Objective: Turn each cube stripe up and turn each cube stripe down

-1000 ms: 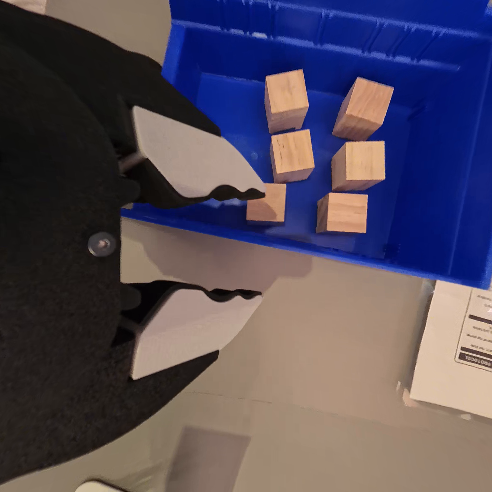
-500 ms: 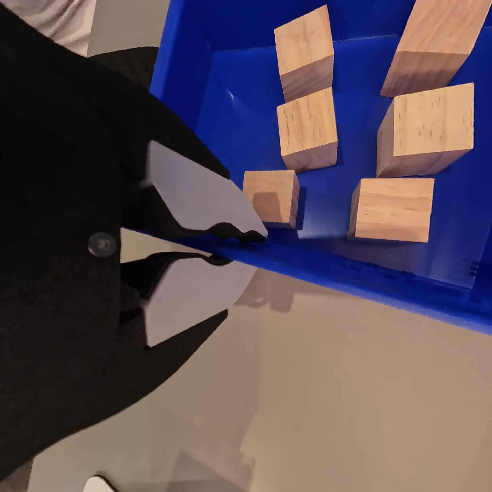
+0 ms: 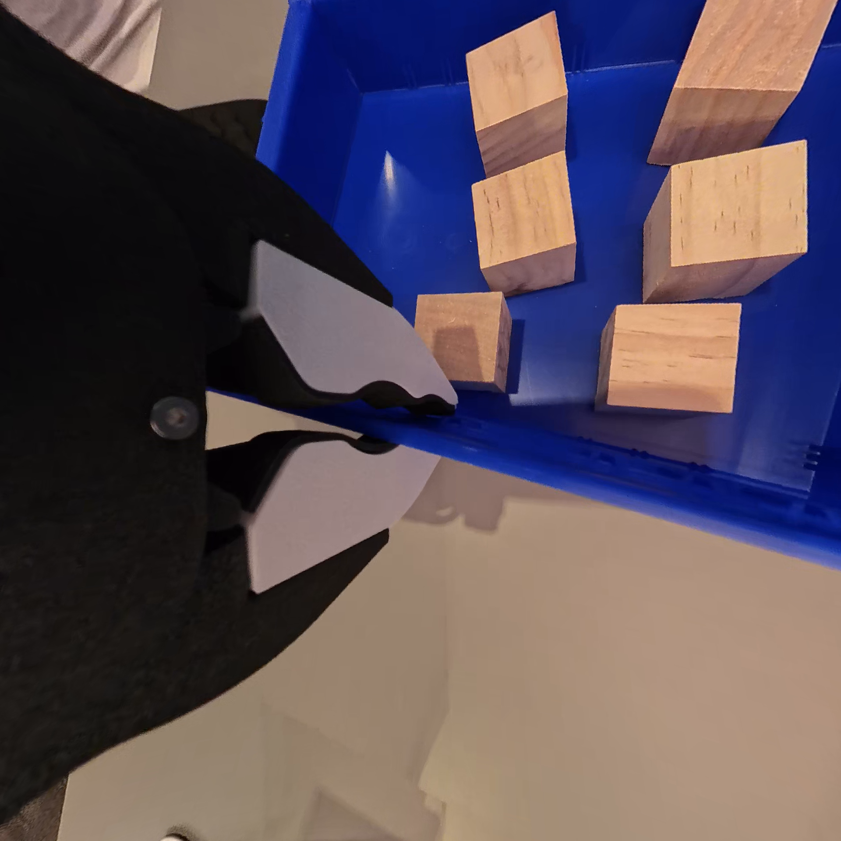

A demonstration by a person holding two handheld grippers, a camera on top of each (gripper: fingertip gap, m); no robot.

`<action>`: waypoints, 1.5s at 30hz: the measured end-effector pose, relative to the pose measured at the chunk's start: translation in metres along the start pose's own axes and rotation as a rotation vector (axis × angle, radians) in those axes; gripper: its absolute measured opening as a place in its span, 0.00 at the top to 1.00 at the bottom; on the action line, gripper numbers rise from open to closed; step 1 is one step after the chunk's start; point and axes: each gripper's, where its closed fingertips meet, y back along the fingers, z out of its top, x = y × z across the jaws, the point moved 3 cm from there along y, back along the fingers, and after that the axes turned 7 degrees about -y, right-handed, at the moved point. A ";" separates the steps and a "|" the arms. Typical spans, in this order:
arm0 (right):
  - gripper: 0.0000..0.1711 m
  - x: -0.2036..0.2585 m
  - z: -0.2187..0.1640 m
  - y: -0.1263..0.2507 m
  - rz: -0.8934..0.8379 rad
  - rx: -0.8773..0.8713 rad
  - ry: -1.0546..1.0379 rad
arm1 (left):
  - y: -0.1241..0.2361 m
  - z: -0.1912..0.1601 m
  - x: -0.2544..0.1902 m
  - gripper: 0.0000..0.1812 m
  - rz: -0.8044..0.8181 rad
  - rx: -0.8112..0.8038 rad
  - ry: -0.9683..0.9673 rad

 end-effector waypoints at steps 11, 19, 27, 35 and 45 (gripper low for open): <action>0.96 0.041 -0.002 -0.003 0.017 -0.009 0.022 | -0.014 0.027 -0.105 0.92 -0.004 -0.029 -0.147; 0.90 0.062 0.022 -0.008 0.044 -0.065 0.018 | -0.019 0.034 -0.158 0.85 0.042 -0.039 -0.185; 0.95 0.058 0.030 -0.021 -0.007 0.041 0.026 | -0.031 0.043 -0.197 0.82 -0.080 -0.083 -0.182; 0.94 0.057 0.031 -0.025 -0.003 0.084 0.063 | -0.044 0.049 -0.225 0.80 -0.203 -0.097 -0.193; 0.95 0.055 0.033 -0.035 0.054 0.127 0.028 | -0.011 0.047 -0.222 0.76 -0.455 -0.284 -0.082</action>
